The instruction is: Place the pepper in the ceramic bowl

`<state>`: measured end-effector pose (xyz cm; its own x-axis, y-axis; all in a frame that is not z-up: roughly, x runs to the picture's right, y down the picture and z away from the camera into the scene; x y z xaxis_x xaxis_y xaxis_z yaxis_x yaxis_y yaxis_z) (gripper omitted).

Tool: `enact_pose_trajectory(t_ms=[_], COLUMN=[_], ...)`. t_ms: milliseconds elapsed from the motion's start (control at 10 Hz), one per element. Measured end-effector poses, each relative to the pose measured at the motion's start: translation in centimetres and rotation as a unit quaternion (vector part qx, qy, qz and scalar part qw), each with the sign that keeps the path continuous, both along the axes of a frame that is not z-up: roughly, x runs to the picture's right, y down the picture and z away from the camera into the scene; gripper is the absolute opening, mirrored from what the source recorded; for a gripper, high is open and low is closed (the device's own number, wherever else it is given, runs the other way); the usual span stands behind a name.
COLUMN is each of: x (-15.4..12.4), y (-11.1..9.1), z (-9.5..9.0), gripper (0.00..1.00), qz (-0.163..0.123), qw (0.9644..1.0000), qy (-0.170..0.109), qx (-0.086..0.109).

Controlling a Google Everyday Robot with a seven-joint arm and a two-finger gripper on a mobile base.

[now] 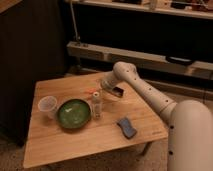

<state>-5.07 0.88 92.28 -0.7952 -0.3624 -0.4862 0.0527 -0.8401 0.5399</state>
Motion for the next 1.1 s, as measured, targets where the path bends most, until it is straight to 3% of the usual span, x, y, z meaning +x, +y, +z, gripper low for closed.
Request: enact_pose_trajectory(t_ms=[300,600,1100], x=[-1.0,-2.1,-2.0], y=[0.6,0.2,1.1], z=[2.2,3.3,4.7], gripper=[0.8,0.77,0.21], qz=[0.0,0.007,0.001], qw=[0.9997,0.9991,0.9982], qy=[0.002,0.008,0.02], qx=[-0.026,-0.042,-0.057])
